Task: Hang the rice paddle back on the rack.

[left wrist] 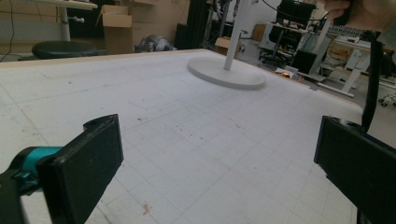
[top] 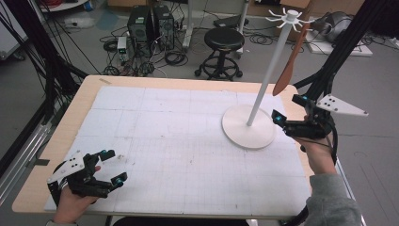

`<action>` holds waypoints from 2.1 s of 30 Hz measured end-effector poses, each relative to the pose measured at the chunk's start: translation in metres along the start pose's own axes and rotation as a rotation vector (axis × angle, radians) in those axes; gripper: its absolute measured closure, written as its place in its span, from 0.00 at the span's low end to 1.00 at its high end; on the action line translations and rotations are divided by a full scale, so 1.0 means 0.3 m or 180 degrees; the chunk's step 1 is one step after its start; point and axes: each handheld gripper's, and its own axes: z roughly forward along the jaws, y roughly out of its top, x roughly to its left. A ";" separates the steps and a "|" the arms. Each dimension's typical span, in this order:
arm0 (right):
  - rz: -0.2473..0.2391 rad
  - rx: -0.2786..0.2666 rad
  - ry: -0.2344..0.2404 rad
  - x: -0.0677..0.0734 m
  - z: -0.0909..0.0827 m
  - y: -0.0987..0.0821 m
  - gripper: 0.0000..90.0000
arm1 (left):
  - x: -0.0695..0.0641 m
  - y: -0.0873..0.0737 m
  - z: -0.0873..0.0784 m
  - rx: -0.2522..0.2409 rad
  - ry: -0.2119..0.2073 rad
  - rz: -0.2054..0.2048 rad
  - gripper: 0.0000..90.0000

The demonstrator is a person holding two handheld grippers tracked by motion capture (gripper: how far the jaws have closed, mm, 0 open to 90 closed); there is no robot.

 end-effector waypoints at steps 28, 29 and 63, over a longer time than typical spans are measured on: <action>0.0414 0.0449 -0.0049 0.084 -0.011 -0.366 0.00 | 0.007 -0.005 0.007 0.0059 -0.0021 0.0007 0.02; 0.0412 0.0461 -0.0049 0.085 -0.010 -0.374 0.00 | 0.007 -0.005 0.007 0.0059 -0.0022 0.0008 0.02; 0.0476 0.0559 0.0101 0.107 -0.147 -0.487 0.00 | 0.000 -0.006 0.008 0.0112 0.0015 0.0047 0.02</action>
